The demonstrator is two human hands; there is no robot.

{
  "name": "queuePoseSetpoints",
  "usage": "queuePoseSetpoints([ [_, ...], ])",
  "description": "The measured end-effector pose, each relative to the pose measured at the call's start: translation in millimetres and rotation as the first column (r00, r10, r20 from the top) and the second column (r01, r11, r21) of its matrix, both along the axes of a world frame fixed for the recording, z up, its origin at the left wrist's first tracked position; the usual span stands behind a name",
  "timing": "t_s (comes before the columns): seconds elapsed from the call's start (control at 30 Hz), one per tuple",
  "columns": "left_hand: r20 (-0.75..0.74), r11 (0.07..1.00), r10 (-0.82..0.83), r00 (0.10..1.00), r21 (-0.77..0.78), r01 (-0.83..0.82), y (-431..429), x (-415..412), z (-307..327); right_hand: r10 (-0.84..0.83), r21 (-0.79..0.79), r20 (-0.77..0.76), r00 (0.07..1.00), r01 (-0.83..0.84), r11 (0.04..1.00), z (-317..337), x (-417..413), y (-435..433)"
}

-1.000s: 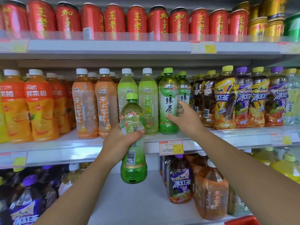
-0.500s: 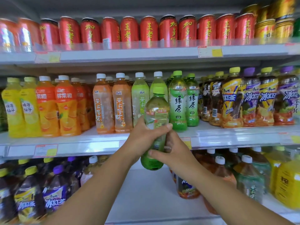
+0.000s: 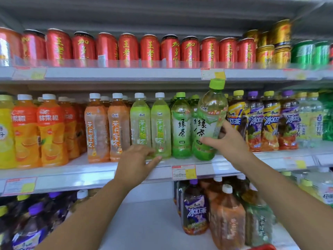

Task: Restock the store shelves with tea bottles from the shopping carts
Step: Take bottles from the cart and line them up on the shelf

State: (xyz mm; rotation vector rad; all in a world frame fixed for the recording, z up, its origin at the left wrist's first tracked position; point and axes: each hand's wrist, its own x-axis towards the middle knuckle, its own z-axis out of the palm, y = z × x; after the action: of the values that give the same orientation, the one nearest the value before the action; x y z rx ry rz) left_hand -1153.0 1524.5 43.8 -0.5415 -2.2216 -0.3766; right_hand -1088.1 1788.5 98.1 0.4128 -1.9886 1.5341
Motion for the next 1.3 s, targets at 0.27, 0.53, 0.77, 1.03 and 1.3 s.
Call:
queuePoseSetpoints([
  [0.27, -0.328, 0.999, 0.043, 0.944, -0.01, -0.049, 2.7, -16.8, -16.1, -0.007, 0.018, 0.087, 0.996, 0.005, 1.0, 9.2, -58.4, 29.1],
  [0.53, -0.37, 0.999, 0.044, 0.928, -0.009, -0.051, 2.5, -18.3, -19.0, 0.051, -0.02, 0.204, 0.978, -0.047, 0.999, 0.0, -90.0, 24.7],
  [0.77, -0.35, 0.999, 0.039, 0.936, -0.006, -0.044, 2.5, -16.4, -19.1, 0.031, 0.094, 0.203, 0.979, -0.051, 0.994, -5.1, -82.8, 24.7],
  [1.03, -0.261, 0.991, -0.124, 0.957, 0.007, 0.13, -0.1, -1.5, -18.1, -0.261, 0.142, -0.26, 0.93, 0.304, 0.942, -53.7, -10.7, 12.4],
  [1.3, 0.378, 0.856, -0.516, 0.769, 0.197, 0.477, 32.6, 84.8, -155.8, -0.081, 0.735, 0.359, 0.93, -0.227, 0.639, -180.3, 68.3, 35.8],
])
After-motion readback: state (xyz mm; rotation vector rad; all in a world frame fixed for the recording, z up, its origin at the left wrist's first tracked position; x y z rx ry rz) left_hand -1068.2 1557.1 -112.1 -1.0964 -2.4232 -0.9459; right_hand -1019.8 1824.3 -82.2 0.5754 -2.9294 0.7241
